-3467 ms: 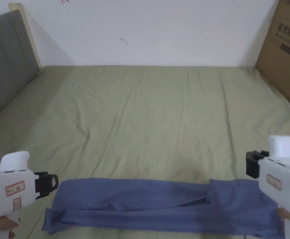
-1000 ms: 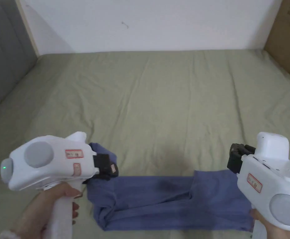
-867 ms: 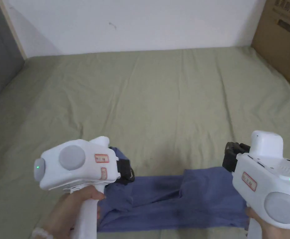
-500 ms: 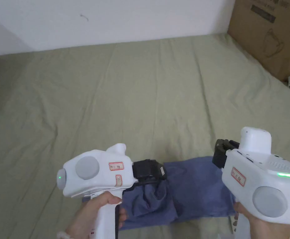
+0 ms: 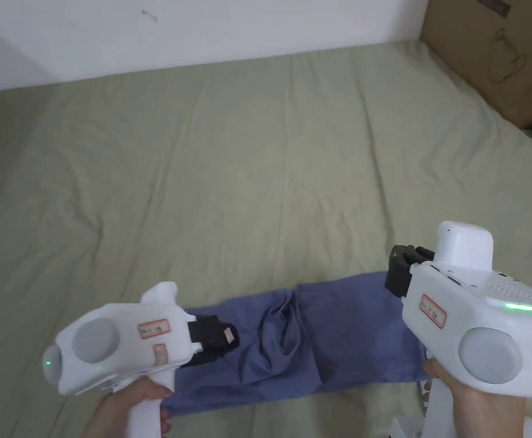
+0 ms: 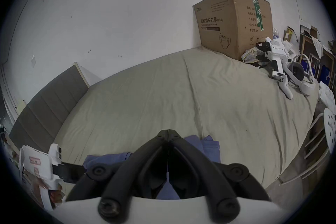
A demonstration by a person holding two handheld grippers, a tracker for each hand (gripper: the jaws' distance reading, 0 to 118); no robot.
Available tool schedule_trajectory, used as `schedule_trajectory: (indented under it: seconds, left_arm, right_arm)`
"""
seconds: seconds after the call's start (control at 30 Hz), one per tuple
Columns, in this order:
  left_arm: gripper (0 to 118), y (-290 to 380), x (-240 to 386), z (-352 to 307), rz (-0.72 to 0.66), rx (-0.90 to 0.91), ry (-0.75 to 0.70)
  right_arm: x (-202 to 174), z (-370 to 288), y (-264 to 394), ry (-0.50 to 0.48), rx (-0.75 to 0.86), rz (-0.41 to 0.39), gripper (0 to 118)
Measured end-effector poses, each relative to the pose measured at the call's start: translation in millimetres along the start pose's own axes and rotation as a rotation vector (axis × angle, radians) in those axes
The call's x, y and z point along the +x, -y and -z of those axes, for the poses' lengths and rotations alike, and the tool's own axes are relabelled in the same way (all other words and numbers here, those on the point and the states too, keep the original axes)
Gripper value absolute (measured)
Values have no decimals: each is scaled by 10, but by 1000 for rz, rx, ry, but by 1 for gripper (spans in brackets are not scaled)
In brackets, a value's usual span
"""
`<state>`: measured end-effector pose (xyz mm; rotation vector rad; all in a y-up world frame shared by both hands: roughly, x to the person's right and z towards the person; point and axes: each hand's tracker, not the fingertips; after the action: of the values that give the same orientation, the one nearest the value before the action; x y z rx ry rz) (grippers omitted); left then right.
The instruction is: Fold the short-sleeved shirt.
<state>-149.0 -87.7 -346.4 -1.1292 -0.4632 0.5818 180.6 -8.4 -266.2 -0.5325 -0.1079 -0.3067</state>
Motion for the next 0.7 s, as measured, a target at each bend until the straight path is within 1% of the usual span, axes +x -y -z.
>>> schedule_trajectory:
  seconds: [0.07, 0.1, 0.17, 0.27, 0.3, 0.37, 0.4, 0.43, 0.53, 0.6, 0.67, 0.7]
  left_arm:
    - [5, 58, 106, 165, 12, -32, -15]
    - [5, 95, 179, 259, 60, -62, -15]
    - [5, 145, 284, 412, 100, -83, -7]
    - [5, 178, 360, 551, 66, -121, 18]
    - [5, 197, 402, 551, 31, -128, 72]
    - [5, 212, 484, 569, 56, -111, 77]
    - [5, 218, 516, 591, 102, -122, 49]
    - [5, 220, 540, 591, 121, -136, 17]
    - [5, 203, 507, 493, 122, -138, 31]
    - [5, 184, 510, 406, 96, -138, 121]
    - [5, 166, 543, 243, 121, -116, 135]
    - [5, 128, 545, 125, 167, -81, 119]
  right_arm:
    - [7, -4, 8, -2, -4, -1, 2]
    - [12, -11, 13, -1, -6, -4, 2]
    - [34, -21, 13, 4, -9, -7, 2]
    - [93, -17, 7, 6, -20, 7, 2]
    - [103, -24, 1, 6, -23, 13, 2]
    - [112, -46, 3, 4, -16, 12, 2]
    - [110, -47, 4, 7, -13, 8, 2]
    - [111, -47, 2, 9, -14, 8, 2]
    - [122, -66, 1, 2, -17, 22, 2]
    - [112, -73, -9, 3, -17, 20, 2]
    - [101, -79, -19, 4, -16, 14, 2]
    - [88, -85, -30, 4, -18, 10, 2]
